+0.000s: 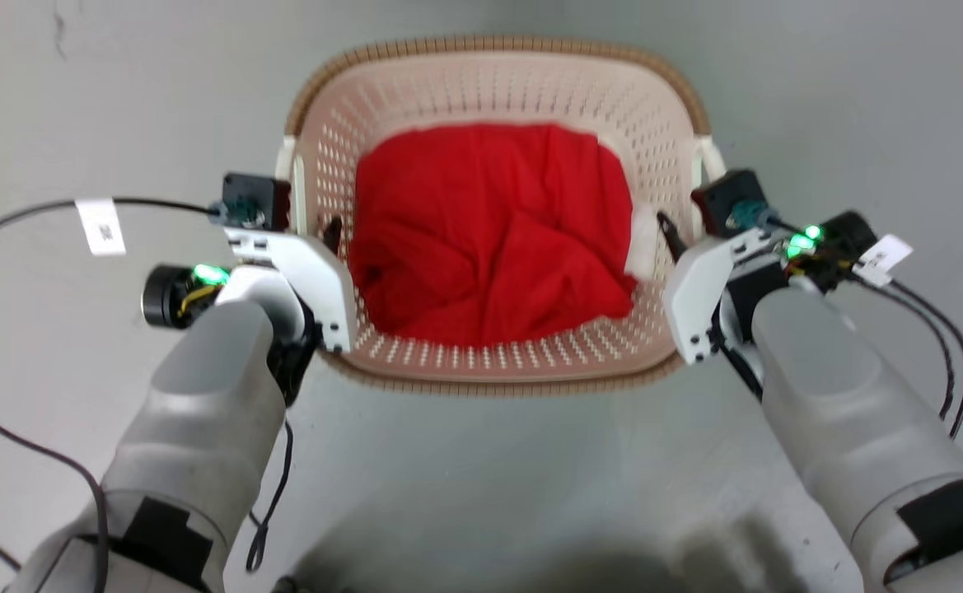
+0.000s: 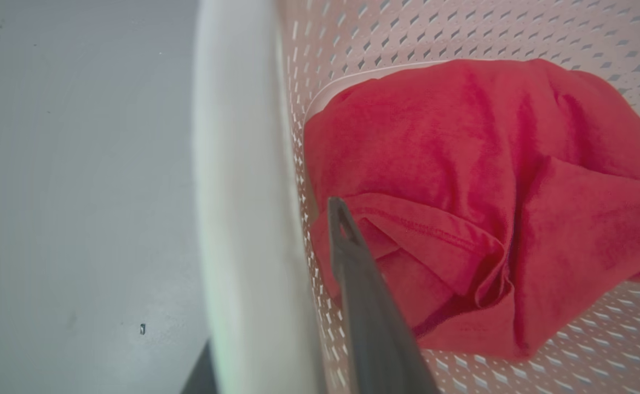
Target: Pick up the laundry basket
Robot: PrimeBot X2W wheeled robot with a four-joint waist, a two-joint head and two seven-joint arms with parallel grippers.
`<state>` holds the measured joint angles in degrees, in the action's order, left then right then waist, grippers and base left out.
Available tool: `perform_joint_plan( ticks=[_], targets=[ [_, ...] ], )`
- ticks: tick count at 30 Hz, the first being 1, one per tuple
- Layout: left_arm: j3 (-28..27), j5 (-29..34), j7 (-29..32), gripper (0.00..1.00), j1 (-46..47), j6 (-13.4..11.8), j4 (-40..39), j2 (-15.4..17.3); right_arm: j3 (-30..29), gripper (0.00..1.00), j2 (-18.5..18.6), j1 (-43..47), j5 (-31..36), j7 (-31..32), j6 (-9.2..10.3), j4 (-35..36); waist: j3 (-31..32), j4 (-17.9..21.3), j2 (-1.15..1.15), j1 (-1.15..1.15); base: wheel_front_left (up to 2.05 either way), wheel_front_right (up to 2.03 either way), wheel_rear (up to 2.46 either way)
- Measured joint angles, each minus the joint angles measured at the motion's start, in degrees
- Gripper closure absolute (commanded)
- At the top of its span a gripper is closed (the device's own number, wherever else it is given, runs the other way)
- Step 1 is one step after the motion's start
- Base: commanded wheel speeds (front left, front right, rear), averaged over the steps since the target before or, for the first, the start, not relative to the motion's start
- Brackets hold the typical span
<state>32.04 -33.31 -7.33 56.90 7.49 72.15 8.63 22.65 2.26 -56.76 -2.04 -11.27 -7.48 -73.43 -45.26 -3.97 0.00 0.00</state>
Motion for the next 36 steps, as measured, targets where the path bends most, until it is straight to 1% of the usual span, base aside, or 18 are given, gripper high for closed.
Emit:
perform_joint_plan(
  ticks=[7,22,28,36],
  targets=[
    [3.4,-4.4,4.3,1.0,-5.5,-0.2,-1.8,0.9,6.8,1.0,0.2,4.4,-7.1,3.4,0.0,0.7,7.7,1.0,0.0,0.0,0.0,0.0,0.0],
    [10.9,-13.2,13.9,1.0,-15.9,-0.2,-4.2,2.4,17.7,1.0,0.1,14.0,-19.9,12.0,0.0,1.0,26.3,3.2,0.01,-0.01,0.0,0.0,0.0],
    [13.4,-16.1,16.5,1.0,-18.9,-0.2,-5.1,3.6,22.0,1.0,0.1,16.7,-24.3,15.1,0.01,2.3,32.4,4.2,0.01,-0.02,0.0,0.0,0.0],
    [16.1,-19.5,19.3,1.0,-22.5,-0.2,-5.9,4.2,26.8,1.0,0.4,19.9,-29.7,18.0,0.08,2.7,38.9,5.3,0.01,-0.02,0.0,0.0,0.0]
  ],
)
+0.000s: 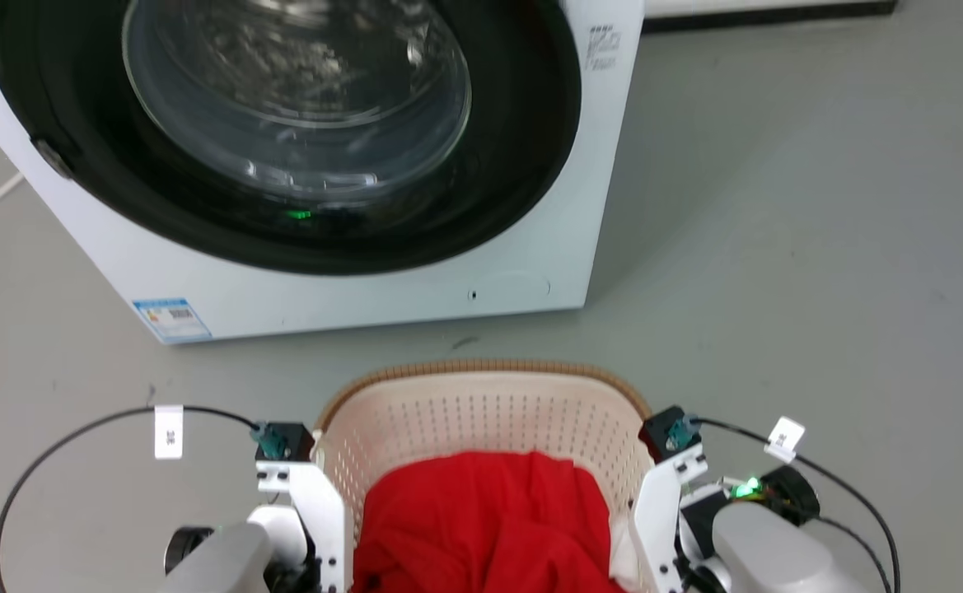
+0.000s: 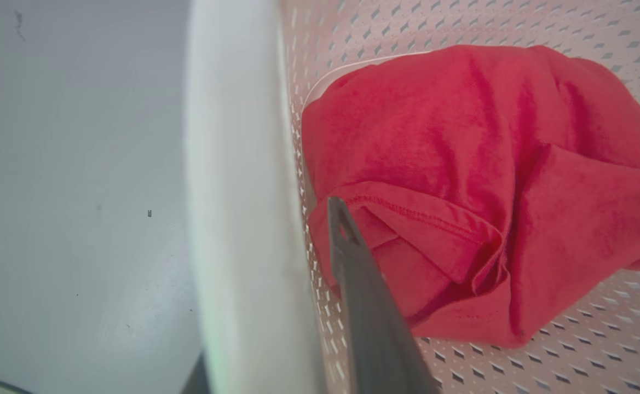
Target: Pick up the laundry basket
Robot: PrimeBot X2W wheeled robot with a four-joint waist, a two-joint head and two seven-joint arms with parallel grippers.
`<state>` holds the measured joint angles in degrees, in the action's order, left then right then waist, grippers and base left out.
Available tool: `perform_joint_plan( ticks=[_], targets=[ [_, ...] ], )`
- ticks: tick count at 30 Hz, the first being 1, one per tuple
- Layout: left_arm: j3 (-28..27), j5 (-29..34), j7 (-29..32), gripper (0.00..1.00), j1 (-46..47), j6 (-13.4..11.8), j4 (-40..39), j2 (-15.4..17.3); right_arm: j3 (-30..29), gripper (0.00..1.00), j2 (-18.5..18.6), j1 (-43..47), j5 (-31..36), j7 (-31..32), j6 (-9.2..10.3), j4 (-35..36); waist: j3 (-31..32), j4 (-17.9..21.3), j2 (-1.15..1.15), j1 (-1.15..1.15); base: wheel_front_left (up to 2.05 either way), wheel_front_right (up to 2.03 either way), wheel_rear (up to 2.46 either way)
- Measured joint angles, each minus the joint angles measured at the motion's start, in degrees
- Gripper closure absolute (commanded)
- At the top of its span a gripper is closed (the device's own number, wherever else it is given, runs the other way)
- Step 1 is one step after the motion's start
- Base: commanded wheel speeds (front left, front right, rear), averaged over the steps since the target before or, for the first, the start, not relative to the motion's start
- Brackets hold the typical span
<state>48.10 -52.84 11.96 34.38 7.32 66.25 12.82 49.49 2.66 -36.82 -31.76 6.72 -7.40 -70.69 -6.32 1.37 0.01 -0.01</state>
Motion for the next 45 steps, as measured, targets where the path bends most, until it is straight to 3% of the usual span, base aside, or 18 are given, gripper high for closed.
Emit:
perform_joint_plan(
  ticks=[22,45],
  targets=[
    [6.5,-6.5,3.3,1.0,-6.3,0.0,-0.6,0.3,10.8,1.0,2.4,6.0,-13.0,5.7,0.01,2.4,10.4,0.7,0.0,0.01,0.0,0.0,0.0],
    [10.9,-10.5,2.7,1.0,-7.4,0.0,-0.4,0.6,18.6,1.0,3.1,6.8,-20.4,5.6,0.02,2.2,11.7,1.6,0.0,0.02,0.0,0.0,0.0]
  ],
)
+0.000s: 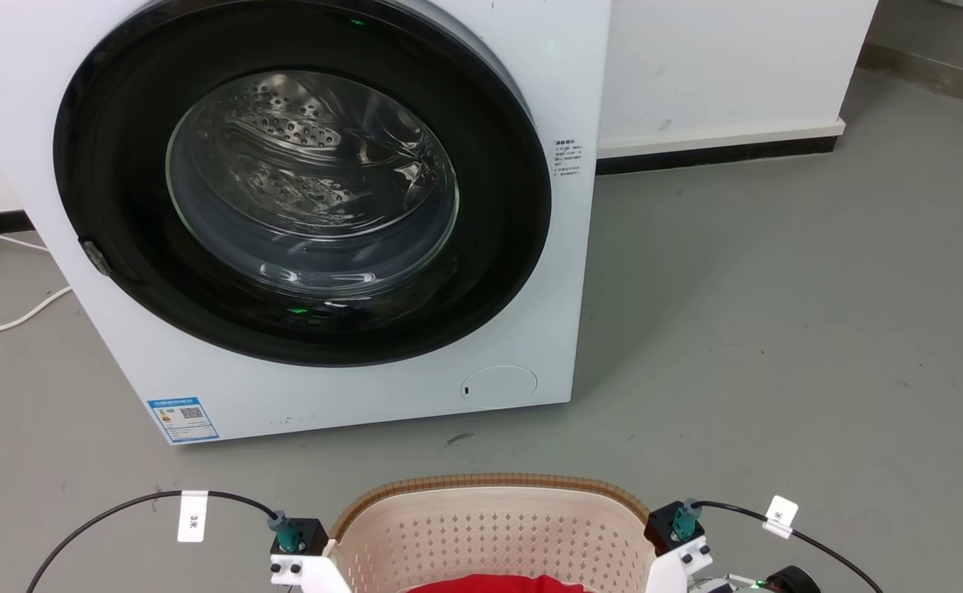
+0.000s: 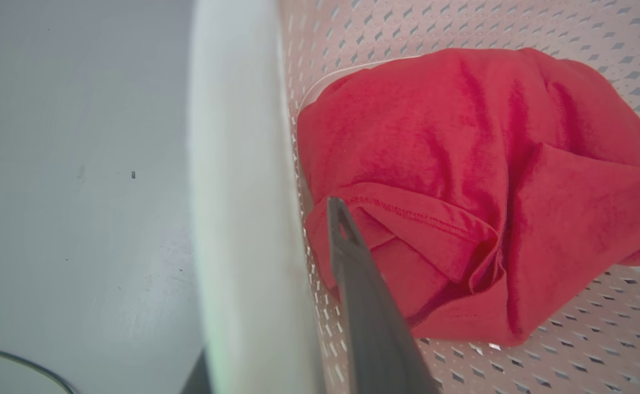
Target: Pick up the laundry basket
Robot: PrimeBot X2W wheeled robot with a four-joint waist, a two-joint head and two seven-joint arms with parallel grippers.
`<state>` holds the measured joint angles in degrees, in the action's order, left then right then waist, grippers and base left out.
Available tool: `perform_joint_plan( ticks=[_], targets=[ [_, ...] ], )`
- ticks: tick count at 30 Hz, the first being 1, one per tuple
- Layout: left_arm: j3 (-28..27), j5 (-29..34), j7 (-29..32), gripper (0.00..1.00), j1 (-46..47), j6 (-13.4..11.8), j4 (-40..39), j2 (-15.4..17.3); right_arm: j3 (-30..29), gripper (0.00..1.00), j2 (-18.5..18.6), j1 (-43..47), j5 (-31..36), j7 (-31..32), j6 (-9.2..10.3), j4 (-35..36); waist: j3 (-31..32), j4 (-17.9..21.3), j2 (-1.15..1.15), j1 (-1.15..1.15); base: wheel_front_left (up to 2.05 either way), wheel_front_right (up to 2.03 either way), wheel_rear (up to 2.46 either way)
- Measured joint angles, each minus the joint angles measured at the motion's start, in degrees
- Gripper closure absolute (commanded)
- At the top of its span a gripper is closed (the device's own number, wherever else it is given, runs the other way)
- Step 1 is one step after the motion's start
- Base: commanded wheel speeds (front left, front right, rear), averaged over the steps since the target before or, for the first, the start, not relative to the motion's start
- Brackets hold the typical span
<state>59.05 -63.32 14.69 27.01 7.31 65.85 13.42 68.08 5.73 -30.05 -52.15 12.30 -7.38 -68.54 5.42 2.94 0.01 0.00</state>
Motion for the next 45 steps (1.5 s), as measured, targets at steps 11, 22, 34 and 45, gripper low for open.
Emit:
perform_joint_plan(
  ticks=[11,22,34,45],
  targets=[
    [1.6,-1.6,0.0,1.0,0.6,0.0,0.2,0.0,2.1,1.0,0.2,-0.2,-2.5,-0.2,0.0,-0.2,-0.4,-0.1,0.0,0.0,0.0,0.0,0.0],
    [3.0,-3.3,-0.4,1.0,1.1,0.0,0.5,0.0,3.4,1.0,0.3,-0.7,-3.9,-0.6,0.0,-0.4,-0.8,-0.4,0.0,0.0,0.0,0.0,0.0],
    [4.3,-4.6,-0.8,1.0,1.5,0.0,0.5,0.1,4.2,1.0,0.3,-1.2,-5.0,-0.7,0.0,-0.5,-1.1,-0.5,0.0,0.0,0.0,0.0,0.0],
    [5.5,-6.1,-1.1,1.0,2.2,0.0,0.5,0.2,4.6,1.0,0.3,-1.7,-5.8,-0.7,0.0,-0.7,-1.7,-0.8,0.0,0.0,0.0,0.0,0.0]
  ],
)
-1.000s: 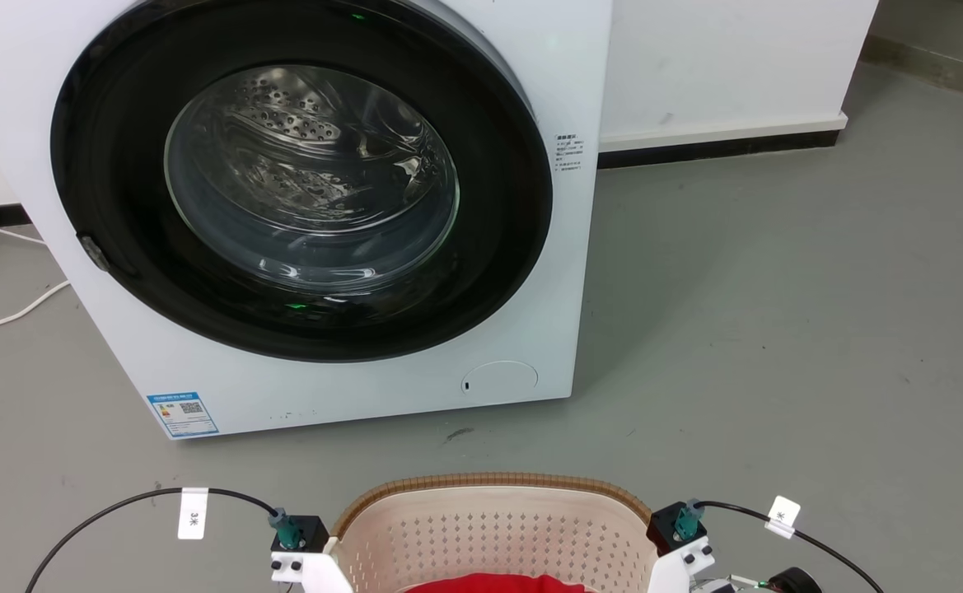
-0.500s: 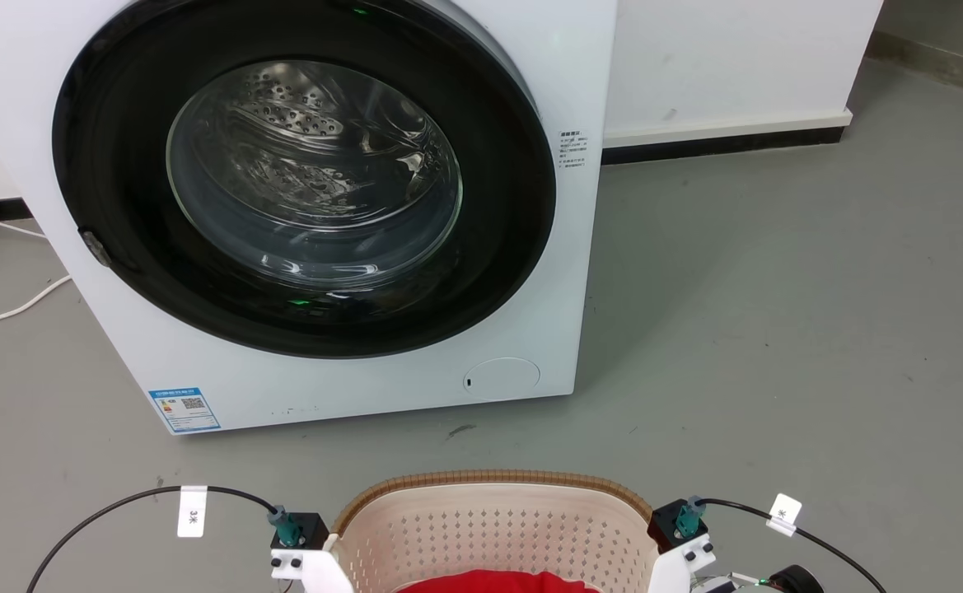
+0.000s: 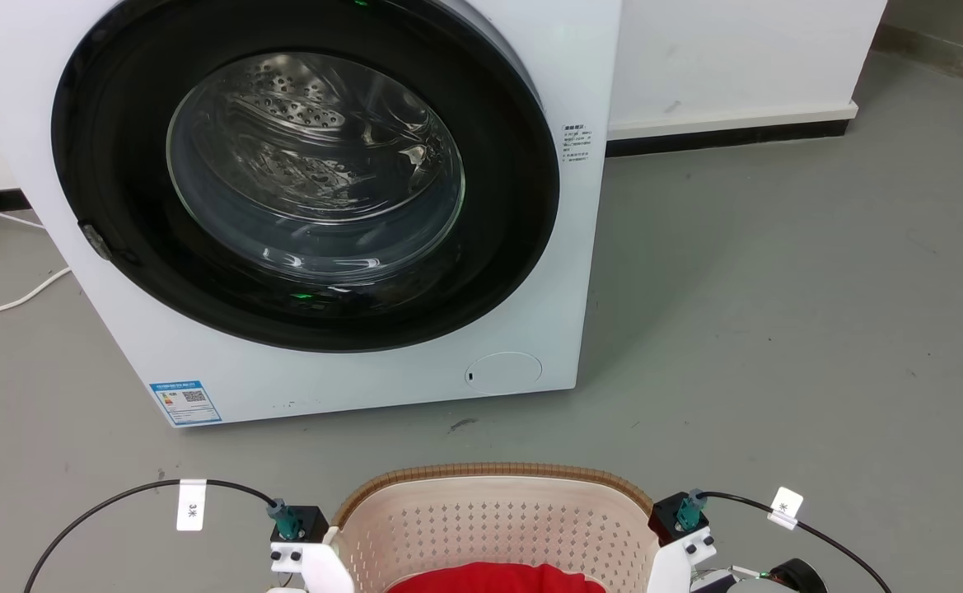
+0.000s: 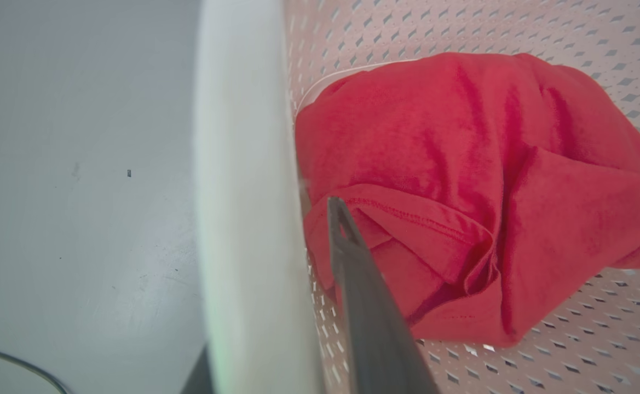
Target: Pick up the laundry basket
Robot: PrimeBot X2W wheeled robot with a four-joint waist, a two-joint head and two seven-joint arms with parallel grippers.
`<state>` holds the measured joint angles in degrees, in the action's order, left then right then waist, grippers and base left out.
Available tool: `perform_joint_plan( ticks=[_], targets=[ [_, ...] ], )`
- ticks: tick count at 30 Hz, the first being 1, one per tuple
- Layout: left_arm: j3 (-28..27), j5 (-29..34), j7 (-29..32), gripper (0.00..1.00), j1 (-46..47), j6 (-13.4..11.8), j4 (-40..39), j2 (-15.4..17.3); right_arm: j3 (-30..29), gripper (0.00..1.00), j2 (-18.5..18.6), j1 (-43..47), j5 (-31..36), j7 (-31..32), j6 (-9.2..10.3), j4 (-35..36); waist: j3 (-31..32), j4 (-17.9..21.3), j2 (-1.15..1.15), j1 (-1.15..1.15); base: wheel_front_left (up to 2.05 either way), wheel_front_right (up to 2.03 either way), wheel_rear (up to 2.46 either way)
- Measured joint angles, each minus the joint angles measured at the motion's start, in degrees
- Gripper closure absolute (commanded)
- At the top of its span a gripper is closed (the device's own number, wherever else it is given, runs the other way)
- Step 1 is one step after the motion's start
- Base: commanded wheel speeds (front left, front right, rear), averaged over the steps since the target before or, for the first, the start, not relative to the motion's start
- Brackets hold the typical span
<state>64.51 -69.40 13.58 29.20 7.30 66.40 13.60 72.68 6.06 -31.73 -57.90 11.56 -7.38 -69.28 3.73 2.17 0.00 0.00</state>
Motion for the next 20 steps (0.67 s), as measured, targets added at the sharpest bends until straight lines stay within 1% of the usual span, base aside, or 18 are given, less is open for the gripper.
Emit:
perform_joint_plan(
  ticks=[20],
  targets=[
    [2.0,-1.9,-0.7,1.0,0.6,-0.1,0.2,0.0,0.3,1.0,0.0,-0.3,-0.1,-0.5,0.0,-0.2,-0.3,-0.1,0.0,0.0,0.0,0.0,0.0]
  ],
)
